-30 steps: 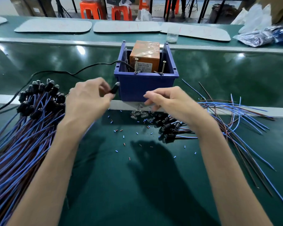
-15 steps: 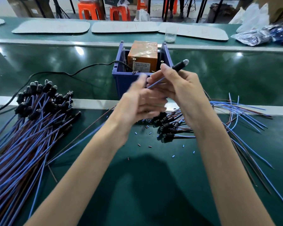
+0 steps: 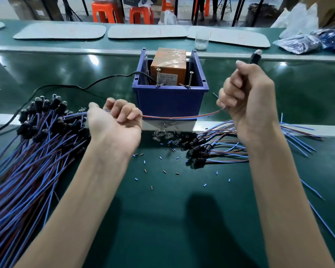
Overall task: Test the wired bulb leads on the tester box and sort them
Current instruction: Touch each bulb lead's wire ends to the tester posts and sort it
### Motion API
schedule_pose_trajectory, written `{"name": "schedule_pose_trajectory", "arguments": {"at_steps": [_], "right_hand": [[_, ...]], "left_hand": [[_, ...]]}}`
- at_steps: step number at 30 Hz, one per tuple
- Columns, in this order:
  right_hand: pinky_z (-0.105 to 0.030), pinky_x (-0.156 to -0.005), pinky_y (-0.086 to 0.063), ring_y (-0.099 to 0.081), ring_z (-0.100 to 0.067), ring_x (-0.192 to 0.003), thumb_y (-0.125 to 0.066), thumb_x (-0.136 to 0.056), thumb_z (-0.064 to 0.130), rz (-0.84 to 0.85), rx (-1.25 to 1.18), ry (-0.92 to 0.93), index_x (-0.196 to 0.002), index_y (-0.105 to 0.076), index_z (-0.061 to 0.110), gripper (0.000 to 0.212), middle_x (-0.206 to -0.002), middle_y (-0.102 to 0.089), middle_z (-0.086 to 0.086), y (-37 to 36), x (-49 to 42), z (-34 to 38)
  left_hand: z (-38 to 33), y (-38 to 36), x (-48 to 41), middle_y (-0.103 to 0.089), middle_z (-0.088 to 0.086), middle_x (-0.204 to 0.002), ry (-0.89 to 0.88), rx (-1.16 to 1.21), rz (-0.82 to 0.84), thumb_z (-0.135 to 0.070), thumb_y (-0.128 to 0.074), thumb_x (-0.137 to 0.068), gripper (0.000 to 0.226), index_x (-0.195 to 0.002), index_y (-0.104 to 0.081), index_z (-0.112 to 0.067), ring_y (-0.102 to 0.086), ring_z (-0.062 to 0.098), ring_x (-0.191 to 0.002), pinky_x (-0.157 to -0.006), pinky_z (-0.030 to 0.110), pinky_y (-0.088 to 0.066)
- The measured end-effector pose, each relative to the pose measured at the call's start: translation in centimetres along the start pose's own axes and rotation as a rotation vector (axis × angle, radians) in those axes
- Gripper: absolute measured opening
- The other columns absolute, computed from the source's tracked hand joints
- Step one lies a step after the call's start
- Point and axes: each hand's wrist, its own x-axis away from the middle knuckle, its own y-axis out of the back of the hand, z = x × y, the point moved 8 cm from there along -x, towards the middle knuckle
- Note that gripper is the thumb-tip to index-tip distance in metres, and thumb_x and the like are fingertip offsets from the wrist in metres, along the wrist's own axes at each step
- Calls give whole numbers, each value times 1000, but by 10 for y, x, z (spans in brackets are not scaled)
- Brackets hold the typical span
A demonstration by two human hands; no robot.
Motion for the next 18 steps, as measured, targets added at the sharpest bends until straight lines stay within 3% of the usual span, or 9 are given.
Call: {"name": "schedule_pose_trajectory", "arguments": {"at_steps": [5, 9, 12, 15, 18], "right_hand": [[-24, -44, -19, -16, -10, -39, -47, -96, 16, 71, 158, -5, -55, -25, 19, 46, -45, -19, 8, -7, 3, -4], [-22, -45, -24, -16, -13, -41, -51, -96, 17, 89, 172, 16, -54, -24, 20, 50, -48, -17, 5, -10, 4, -2], [-25, -45, -17, -13, -14, -42, -52, -96, 16, 113, 146, 15, -52, -26, 22, 50, -47, -17, 7, -13, 6, -4], [-21, -41, -14, -12, -10, -38, -51, -97, 15, 110, 145, 19, -58, -38, 15, 41, -43, -20, 8, -15, 6, -7], [-19, -38, -15, -14, -7, -38, -55, -95, 15, 68, 179, 44, -70, -58, 11, 26, -46, -23, 8, -12, 4, -6]], "left_hand": [[2, -12, 2, -23, -5, -49, -85, -251, 188, -55, -9, -100, 58, -65, -37, -16, -15, 9, -37, -37, 21, -16], [-10, -3, -11, -22, -6, -46, -91, -287, 123, -36, -17, -104, 47, -66, -38, -18, -14, 7, -35, -36, 19, -14], [-10, 1, -14, -22, -8, -43, -104, -398, 69, -29, -26, -105, 41, -69, -42, -18, -15, 6, -33, -34, 18, -14], [-2, -1, -9, -25, -9, -41, -205, -568, 69, -22, -30, -105, 29, -81, -44, -16, -16, 5, -32, -34, 18, -12], [10, -9, -4, -26, -9, -46, -246, -753, 187, -19, -34, -105, 25, -83, -46, -16, -17, 5, -37, -36, 17, -13]]}}
